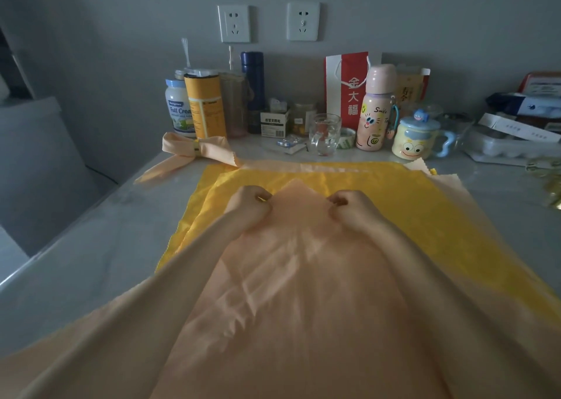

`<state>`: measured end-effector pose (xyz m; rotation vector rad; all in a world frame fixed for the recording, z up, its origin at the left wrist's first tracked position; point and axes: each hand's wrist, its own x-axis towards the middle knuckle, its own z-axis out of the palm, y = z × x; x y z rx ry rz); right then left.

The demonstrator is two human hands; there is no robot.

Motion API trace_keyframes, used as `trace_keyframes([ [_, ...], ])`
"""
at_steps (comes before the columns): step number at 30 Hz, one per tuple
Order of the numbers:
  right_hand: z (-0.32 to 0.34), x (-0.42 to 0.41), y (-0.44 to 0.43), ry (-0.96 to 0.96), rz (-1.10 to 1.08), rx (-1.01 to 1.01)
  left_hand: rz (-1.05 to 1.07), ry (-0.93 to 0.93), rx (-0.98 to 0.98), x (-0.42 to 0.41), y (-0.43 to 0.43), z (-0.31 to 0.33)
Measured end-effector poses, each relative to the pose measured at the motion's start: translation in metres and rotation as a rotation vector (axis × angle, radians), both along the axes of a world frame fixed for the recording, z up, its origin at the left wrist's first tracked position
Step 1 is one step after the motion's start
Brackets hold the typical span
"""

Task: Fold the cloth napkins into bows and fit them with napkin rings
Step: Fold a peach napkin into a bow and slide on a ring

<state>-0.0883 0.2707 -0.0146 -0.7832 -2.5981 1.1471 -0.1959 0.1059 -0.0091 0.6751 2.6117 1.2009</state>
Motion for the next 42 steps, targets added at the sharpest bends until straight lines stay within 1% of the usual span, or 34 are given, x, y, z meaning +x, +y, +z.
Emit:
trace_keyframes([
  [3,-0.007,0.001,0.000,0.050,-0.039,0.085,-0.002,0.039,0.061,0.003,-0.005,-0.003],
  [7,-0.013,0.003,-0.005,0.113,-0.029,0.161,-0.056,0.128,0.034,0.010,-0.013,-0.008],
  [9,-0.013,0.002,-0.007,0.129,-0.029,0.201,-0.090,0.179,-0.024,0.010,-0.013,-0.006],
  [12,-0.014,0.002,-0.006,0.137,-0.021,0.229,-0.149,0.264,-0.185,0.012,-0.011,-0.002],
  [14,-0.015,0.001,-0.007,0.122,-0.019,0.249,-0.151,0.297,-0.278,0.015,-0.009,-0.001],
  [17,-0.008,-0.001,-0.007,0.041,0.003,0.187,-0.149,0.299,-0.383,0.020,-0.006,-0.001],
  [19,-0.001,-0.002,-0.007,-0.004,0.082,0.122,-0.156,0.306,-0.420,0.021,-0.006,0.000],
  [20,0.001,-0.002,-0.007,-0.032,0.122,0.120,-0.160,0.298,-0.428,0.021,-0.006,-0.001],
  [23,0.000,-0.001,-0.002,-0.088,0.179,0.127,-0.172,0.264,-0.412,0.019,-0.007,-0.002],
  [27,-0.003,0.003,0.003,-0.028,0.145,0.020,-0.202,0.272,-0.401,0.017,-0.006,-0.003],
  [29,-0.004,0.003,0.003,-0.018,0.155,0.046,-0.208,0.261,-0.383,0.015,-0.006,-0.004],
  [31,-0.004,0.003,0.002,-0.049,0.175,0.058,-0.210,0.260,-0.357,0.013,-0.006,-0.005],
  [34,-0.001,0.004,-0.002,-0.051,0.185,-0.033,-0.201,0.270,-0.299,0.011,-0.005,-0.008],
  [35,-0.002,0.003,-0.003,-0.026,0.179,-0.014,-0.194,0.280,-0.276,0.011,-0.005,-0.009],
  [39,-0.008,-0.002,-0.014,0.053,0.103,0.300,-0.172,0.362,-0.221,0.018,-0.003,-0.012],
  [42,-0.010,-0.003,-0.020,0.086,0.103,0.448,-0.183,0.396,-0.193,0.022,-0.003,-0.011],
])
